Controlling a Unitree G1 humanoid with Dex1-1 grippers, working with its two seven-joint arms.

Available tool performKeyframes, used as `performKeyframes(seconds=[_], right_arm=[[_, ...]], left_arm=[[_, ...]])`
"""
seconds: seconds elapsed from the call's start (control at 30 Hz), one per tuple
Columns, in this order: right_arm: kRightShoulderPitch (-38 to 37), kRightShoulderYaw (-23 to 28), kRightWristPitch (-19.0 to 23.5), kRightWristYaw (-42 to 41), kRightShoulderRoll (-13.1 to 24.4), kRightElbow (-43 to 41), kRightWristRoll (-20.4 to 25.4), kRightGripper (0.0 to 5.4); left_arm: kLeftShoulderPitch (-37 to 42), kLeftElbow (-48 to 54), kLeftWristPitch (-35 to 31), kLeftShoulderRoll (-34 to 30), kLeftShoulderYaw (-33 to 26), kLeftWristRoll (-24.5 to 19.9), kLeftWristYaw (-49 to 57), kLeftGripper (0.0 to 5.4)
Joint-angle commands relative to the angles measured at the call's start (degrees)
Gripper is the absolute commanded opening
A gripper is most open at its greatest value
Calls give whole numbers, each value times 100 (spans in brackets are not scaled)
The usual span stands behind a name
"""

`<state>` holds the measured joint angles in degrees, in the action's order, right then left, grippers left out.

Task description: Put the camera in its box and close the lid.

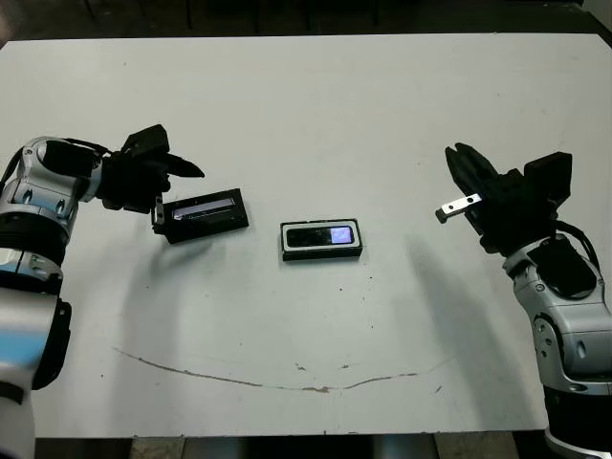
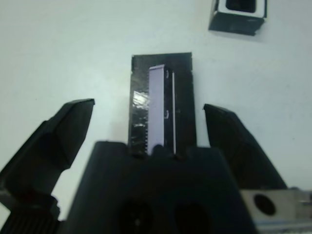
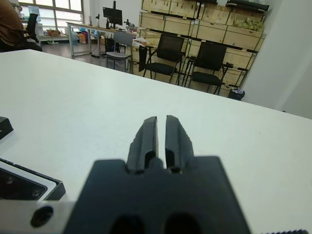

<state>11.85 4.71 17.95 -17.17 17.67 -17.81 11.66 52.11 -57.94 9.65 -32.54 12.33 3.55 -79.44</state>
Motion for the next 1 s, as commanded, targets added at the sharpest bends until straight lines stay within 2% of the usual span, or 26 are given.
performKeyframes(seconds=[0.03,0.27,0.4,0.47,0.6,0.8,1.0], right_arm=[[-113,12,82,-11,20,21,2,0],[-128,14,14,-45,-7,52,48,0],[-142,3,43,-34,12,28,26,0],[-145,0,78,-29,27,6,16,0],[-144,7,66,-60,27,21,48,0],[-137,8,13,-104,34,59,28,0],[-140,-12,149,-78,41,-38,7,0]], left_arm=[[-178,-69,75,-5,76,138,15,539],[-202,-306,-59,1,59,186,24,539],[-235,-402,128,-33,106,277,68,539],[-220,-492,-50,-30,102,294,100,539],[-290,-533,249,-70,112,355,274,539],[-264,-646,-118,-102,111,355,204,539],[-324,-645,-299,-73,47,249,26,531]])
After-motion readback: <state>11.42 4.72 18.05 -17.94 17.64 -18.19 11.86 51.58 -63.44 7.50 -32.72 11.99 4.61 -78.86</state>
